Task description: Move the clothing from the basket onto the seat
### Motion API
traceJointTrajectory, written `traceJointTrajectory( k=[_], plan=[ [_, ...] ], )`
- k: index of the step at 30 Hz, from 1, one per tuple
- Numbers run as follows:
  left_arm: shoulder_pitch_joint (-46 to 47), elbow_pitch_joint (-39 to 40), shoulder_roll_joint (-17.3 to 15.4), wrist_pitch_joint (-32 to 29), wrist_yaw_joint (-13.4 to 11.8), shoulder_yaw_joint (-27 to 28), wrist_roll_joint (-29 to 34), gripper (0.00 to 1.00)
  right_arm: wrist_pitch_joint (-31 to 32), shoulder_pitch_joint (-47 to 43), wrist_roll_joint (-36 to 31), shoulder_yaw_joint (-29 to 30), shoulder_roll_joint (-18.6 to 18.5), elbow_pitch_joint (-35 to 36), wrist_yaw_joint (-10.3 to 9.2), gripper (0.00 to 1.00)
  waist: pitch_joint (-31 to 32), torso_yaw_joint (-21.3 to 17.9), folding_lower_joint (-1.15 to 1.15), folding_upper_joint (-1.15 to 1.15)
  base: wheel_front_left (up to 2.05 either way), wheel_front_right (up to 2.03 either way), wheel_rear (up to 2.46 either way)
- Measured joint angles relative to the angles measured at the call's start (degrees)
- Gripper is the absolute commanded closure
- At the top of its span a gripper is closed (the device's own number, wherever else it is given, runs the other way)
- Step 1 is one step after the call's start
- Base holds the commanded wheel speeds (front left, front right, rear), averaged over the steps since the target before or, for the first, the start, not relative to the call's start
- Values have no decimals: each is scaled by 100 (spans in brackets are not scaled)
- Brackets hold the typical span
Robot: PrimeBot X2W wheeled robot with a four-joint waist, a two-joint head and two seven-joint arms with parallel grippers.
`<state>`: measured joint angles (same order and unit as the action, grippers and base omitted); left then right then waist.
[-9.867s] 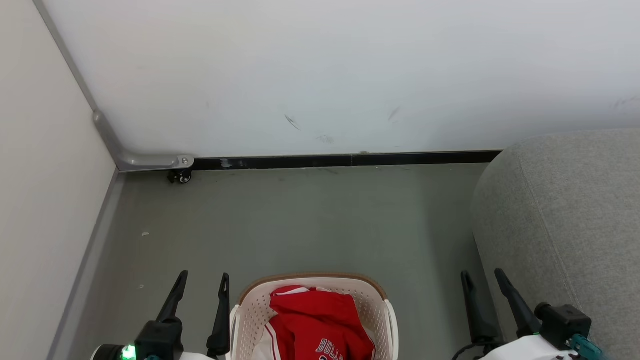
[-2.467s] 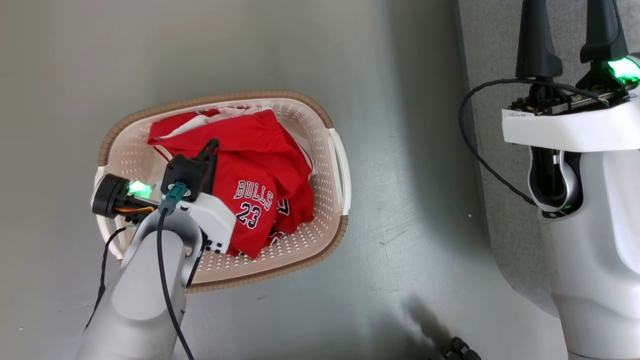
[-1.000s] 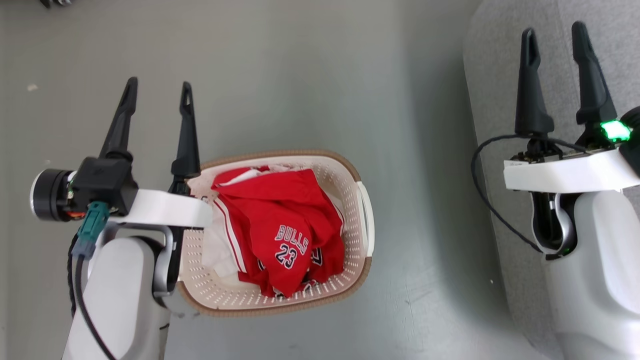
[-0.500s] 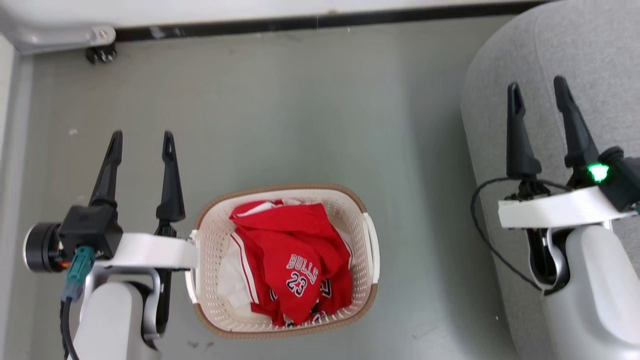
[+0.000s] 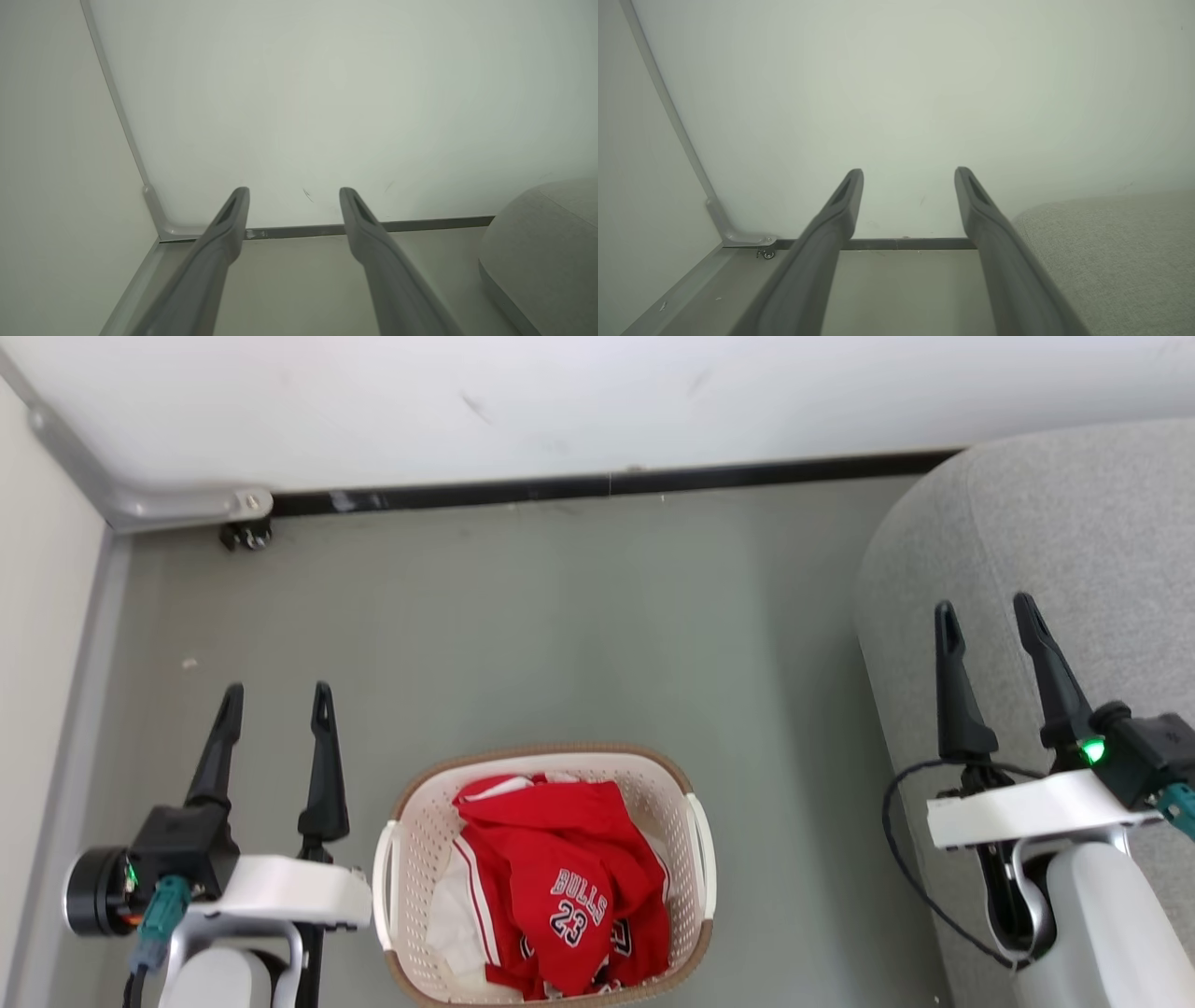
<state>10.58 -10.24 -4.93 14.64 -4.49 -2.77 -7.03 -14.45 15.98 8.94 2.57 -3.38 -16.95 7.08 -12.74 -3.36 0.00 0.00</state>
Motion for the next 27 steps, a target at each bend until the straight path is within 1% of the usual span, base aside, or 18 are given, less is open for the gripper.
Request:
traceJointTrajectory(
  k=[7, 9, 14, 27],
  plan=[
    [-334, -31, 5, 0, 4, 0, 0, 0, 0, -333, -18, 68, 14, -29, 0, 0, 355, 41, 0, 0, 0, 0, 0],
    [-416, -59, 4, 0, 51, 0, 0, 0, 0, -434, -62, 79, 18, -34, 0, 0, 449, 51, 0, 0, 0, 0, 0],
    [-642, -92, 8, 0, 74, 2, -2, 0, 0, -662, -115, 90, 31, -54, 0, 0, 666, 64, 0, 0, 0, 0, 0],
    [-1055, -63, 41, 0, 80, 146, -144, 0, 0, -1035, -226, 88, 48, -73, 0, 0, 1088, 68, 0, 0, 0, 0, 0]
  ],
)
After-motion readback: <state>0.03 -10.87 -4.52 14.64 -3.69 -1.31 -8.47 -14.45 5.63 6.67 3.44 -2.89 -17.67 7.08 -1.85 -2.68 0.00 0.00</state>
